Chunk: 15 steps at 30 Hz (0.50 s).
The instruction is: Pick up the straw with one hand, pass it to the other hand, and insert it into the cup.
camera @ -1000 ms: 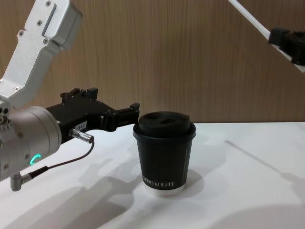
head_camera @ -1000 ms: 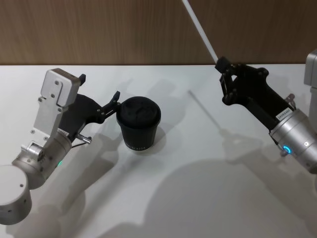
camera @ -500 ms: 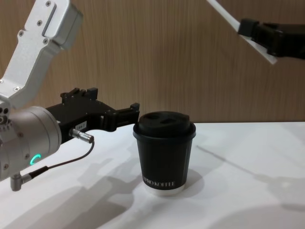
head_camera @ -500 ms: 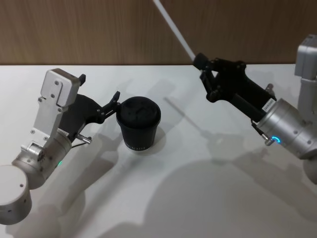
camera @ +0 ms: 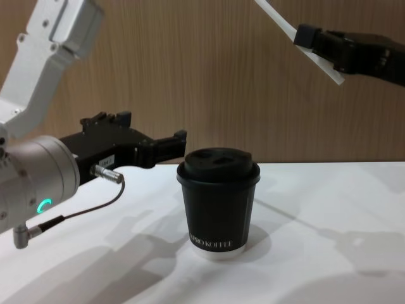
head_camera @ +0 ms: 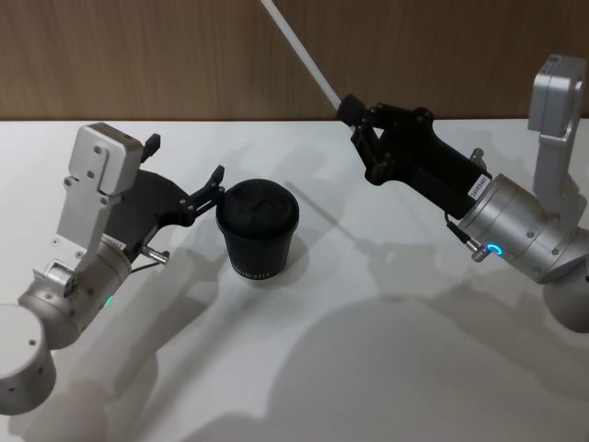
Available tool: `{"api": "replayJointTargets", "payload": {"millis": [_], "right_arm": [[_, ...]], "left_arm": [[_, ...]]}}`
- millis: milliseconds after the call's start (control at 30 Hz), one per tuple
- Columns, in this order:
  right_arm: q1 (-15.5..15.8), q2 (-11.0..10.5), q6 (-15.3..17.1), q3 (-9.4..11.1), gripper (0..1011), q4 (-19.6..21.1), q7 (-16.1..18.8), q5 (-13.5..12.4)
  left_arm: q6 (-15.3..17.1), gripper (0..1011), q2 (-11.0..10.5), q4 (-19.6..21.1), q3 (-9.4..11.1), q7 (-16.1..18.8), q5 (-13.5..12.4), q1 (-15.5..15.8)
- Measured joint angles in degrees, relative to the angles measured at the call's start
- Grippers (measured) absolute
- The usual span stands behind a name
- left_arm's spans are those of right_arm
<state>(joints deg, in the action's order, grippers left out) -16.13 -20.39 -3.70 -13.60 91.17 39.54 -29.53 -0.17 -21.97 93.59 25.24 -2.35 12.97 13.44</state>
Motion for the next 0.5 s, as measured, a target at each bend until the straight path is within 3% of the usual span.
{"api": "replayJointTargets", "payload": {"millis": [500], "right_arm": [[-1.11, 0.29, -0.11, -0.70, 2, -1.31, 0.90, -0.68]], "left_arm": [[-3.44, 1003, -1.39, 2.36, -2.02, -9.01, 6.93, 0.11]]}}
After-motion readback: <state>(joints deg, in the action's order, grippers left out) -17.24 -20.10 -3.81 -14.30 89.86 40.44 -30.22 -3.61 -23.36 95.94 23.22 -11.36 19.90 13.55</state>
